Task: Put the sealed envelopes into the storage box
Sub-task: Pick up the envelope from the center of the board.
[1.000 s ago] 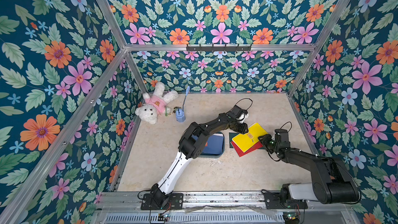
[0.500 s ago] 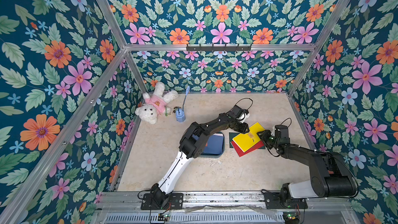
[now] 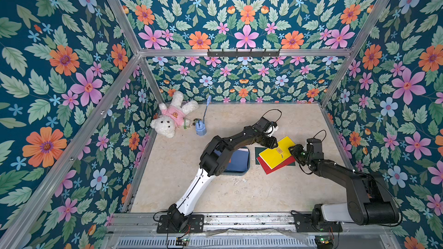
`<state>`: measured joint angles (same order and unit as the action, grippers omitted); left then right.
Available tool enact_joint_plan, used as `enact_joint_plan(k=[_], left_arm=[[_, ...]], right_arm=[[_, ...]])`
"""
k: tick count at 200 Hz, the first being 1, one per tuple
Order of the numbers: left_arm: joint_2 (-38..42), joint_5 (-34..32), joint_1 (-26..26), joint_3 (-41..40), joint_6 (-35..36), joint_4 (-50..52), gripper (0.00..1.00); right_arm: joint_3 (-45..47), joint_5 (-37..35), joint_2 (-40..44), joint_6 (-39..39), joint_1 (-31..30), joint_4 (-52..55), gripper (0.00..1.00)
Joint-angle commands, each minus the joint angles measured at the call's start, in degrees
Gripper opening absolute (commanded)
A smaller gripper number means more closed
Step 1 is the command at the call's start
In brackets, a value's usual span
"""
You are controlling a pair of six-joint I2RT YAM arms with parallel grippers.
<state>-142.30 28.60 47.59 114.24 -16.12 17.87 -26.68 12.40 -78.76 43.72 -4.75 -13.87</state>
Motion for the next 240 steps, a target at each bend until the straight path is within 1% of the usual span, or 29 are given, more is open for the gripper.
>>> enact_joint_plan(k=[1, 45, 79, 115, 190, 240], left_arm=[[-0.7, -1.6, 0.0, -0.5, 0.7, 5.4, 0.38], [-0.8, -1.7, 0.0, -0.7, 1.0, 5.4, 0.36], [-0.9, -1.4, 0.0, -0.7, 0.8, 5.5, 0.31], [-1.1, -1.4, 0.0, -0.7, 0.9, 5.6, 0.3], [-1.1, -1.3, 0.0, -0.4, 1.0, 5.5, 0.29], [-1.3, -1.2, 0.0, -0.3, 0.9, 5.5, 0.29]], right_arm=[[0.7, -3.5, 0.5, -1.9, 0.1, 2.2, 0.43], [1.8, -1.1, -1.7, -1.2, 0.1, -0.7, 0.43], [0.6, 1.1, -3.6, -0.2, 0.1, -2.0, 0.43], [-0.4, 2.9, -4.5, 0.8, 0.1, -2.9, 0.43], [-2.5, 5.0, -3.0, 0.9, 0.1, -1.7, 0.43], [-3.9, 5.5, -1.8, -0.4, 0.1, 0.7, 0.4]])
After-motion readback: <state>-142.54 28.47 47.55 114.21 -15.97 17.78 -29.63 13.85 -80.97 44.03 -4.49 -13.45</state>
